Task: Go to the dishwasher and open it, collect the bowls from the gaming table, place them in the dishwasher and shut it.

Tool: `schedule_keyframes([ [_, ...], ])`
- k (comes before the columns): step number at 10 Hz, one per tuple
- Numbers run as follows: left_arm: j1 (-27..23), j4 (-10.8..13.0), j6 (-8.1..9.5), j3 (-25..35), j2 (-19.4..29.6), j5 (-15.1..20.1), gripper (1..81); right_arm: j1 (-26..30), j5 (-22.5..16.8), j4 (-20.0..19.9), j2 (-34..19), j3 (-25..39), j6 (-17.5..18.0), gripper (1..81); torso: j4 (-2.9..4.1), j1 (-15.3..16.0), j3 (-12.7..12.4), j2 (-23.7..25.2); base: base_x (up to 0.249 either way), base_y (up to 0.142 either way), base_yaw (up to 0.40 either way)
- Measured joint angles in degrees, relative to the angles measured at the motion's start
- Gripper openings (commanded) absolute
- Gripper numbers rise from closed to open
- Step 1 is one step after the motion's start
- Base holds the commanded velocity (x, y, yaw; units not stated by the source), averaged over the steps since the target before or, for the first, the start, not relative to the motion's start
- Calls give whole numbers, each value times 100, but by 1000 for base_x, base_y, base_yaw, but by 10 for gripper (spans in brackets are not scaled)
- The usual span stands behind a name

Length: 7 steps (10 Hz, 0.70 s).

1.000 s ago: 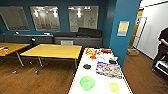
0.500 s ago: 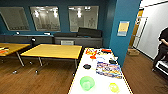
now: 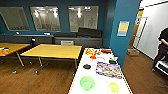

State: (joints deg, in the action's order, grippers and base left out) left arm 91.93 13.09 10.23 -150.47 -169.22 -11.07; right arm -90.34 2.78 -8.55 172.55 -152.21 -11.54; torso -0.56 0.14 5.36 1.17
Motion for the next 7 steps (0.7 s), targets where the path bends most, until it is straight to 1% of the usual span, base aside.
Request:
schedule_keyframes([
  [2, 32, 0, 0, 0, 1, 16, 811, -43, -24, 0, 11, 0, 2, 811, 0, -6, 0, 2, 93, 0, 0],
  [4, -78, 0, 0, 2, 1, -65, 811, 68, 27, -5, 13, 0, 2, 811, 0, -4, 0, 0, 95, 0, 0],
  [7, 16, 0, 0, 0, 1, -41, 811, 2, -9, -18, 13, 0, 2, 811, 0, -4, 0, 0, 86, 0, 0],
])
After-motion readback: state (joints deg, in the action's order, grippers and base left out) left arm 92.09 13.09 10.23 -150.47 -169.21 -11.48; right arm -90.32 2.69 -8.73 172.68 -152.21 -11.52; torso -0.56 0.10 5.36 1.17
